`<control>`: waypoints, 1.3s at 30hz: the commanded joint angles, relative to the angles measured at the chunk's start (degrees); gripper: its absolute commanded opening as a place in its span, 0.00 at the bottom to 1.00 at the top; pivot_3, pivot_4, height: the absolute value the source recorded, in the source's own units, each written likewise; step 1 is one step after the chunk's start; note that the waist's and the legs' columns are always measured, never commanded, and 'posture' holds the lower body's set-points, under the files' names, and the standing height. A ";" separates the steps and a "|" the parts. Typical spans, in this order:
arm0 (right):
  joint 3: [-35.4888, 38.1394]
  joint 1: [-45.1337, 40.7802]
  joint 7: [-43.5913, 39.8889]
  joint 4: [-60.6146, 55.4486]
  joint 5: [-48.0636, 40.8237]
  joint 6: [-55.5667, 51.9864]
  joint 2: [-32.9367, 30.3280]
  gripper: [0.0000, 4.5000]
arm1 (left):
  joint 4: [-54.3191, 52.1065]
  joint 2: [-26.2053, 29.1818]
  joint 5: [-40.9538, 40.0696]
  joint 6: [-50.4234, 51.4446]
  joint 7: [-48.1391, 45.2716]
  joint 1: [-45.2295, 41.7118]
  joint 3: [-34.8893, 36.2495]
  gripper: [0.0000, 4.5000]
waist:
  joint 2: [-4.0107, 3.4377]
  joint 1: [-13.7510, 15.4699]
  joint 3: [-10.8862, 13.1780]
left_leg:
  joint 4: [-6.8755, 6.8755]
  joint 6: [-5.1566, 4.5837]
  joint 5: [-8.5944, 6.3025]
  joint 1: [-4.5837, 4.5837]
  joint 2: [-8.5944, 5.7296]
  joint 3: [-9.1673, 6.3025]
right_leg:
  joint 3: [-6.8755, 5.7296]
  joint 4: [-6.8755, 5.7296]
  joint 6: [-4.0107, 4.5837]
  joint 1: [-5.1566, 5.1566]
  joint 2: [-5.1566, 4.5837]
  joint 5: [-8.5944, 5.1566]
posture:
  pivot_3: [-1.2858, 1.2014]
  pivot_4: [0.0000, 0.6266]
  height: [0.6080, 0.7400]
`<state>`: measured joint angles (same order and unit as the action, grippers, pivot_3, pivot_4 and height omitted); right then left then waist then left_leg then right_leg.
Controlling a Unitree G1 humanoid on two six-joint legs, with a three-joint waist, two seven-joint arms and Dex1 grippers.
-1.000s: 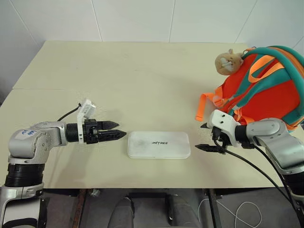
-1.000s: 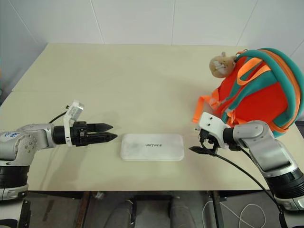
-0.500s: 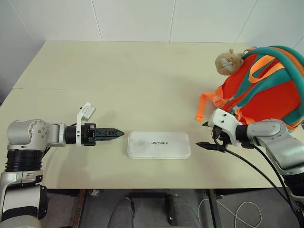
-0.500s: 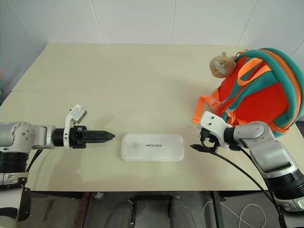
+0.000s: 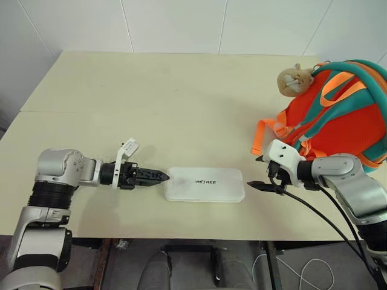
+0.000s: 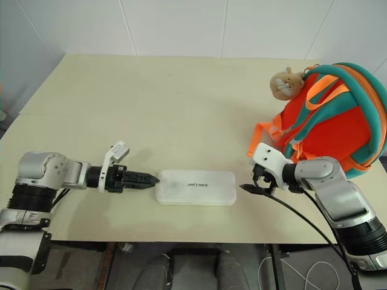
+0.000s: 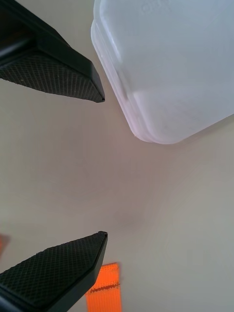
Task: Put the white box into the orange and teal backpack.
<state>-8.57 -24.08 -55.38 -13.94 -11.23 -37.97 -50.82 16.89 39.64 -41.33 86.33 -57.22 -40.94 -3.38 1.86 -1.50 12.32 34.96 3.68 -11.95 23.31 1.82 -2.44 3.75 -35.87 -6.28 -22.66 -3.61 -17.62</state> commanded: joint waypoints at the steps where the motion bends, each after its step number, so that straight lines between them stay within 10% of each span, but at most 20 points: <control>1: 0.81 -0.61 0.52 -1.24 0.01 0.35 0.40 1.00 | 0.48 -1.59 -0.12 0.54 0.75 -0.46 -0.41 1.00 | 0.00 -0.06 0.00 | 0.00 0.00 0.00 0.00 0.00 0.00 | 0.00 -0.01 -0.07 0.00 0.00 0.04 | 0.52 0.24 1.00; 18: 0.15 -0.97 0.72 -0.78 0.65 0.17 2.01 1.00 | -0.26 -9.17 0.70 -1.48 5.59 1.34 2.18 1.00 | -0.01 0.00 -0.01 | 0.03 0.00 0.00 -0.02 -0.02 -0.02 | 0.00 0.02 -0.60 0.05 -0.02 0.32 | 0.52 0.24 1.00; 30: 3.47 -0.52 2.90 -0.48 0.80 -0.05 2.03 1.00 | -6.55 -6.16 -0.11 -5.24 3.55 4.25 2.09 0.32 | -0.01 -0.10 -0.01 | 0.00 0.01 -0.01 -0.02 -0.01 -0.02 | 0.00 0.05 -0.60 0.04 -0.02 0.32 | 0.52 0.24 1.00; 39: 12.92 0.91 5.77 -3.72 -4.82 -5.11 2.31 1.00 | -9.25 -0.89 1.18 -8.86 0.94 4.59 -1.39 0.30 | -0.01 -0.20 -0.01 | -0.01 0.01 -0.01 -0.03 0.01 -0.02 | 0.01 0.07 0.00 0.04 0.00 0.00 | 0.52 0.24 1.00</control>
<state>-0.18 -23.51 -50.19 -14.63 -13.54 -41.47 -48.23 8.53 36.28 -42.82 78.20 -57.55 -36.98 -3.61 1.85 -1.70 12.31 34.94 3.69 -11.96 23.28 1.83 -2.46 3.76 -35.80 -6.28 -22.62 -3.61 -17.62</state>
